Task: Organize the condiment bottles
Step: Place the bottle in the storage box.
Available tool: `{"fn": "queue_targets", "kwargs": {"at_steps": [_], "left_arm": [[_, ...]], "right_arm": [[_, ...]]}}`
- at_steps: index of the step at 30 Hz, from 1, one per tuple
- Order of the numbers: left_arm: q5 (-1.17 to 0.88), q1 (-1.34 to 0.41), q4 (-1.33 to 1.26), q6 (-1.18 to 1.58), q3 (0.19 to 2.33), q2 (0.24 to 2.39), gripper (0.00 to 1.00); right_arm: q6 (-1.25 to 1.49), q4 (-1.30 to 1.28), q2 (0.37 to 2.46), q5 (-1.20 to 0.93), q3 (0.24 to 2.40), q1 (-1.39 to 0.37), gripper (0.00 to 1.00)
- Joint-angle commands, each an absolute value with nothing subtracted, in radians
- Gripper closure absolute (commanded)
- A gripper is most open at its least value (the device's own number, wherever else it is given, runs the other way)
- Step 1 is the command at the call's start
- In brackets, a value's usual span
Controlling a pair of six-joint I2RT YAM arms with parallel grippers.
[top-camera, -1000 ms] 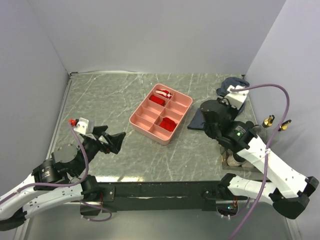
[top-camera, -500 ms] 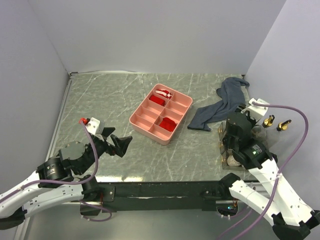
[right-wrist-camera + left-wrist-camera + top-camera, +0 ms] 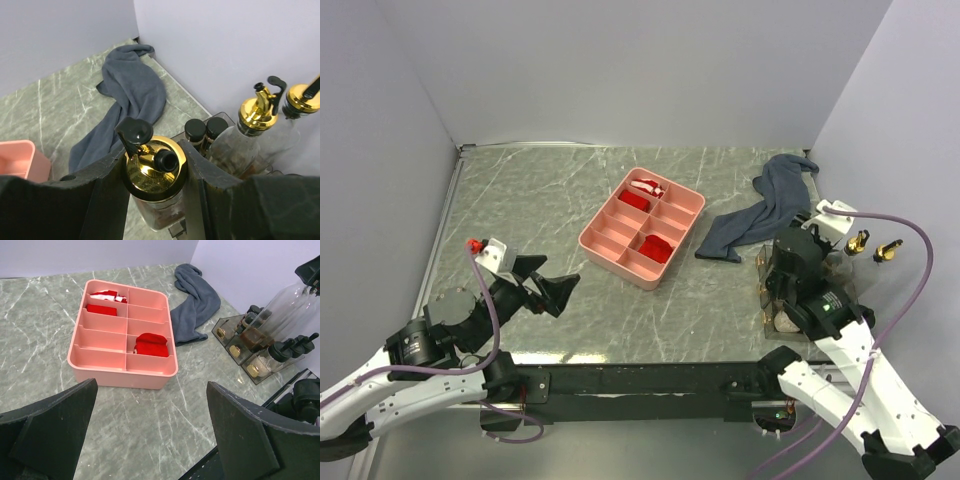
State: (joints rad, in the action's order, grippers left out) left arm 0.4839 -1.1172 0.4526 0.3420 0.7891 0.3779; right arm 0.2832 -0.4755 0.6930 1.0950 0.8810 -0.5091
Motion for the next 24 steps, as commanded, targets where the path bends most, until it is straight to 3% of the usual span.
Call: {"fn": "queue_targets", "kwargs": {"at_steps": [1,24], "left_arm": [[0.466,-1.121,0.417,0.334,0.781,0.382,0.03],[0.465,-1.121,0.410,0.342,0.785,0.394,0.03]], "right_arm": [[0.273,-0.407,0.652,1.118,0.856,-0.486,1.00],[0.209,-0.292,0.617,0.950,0.781,-0.341,1.00]]}}
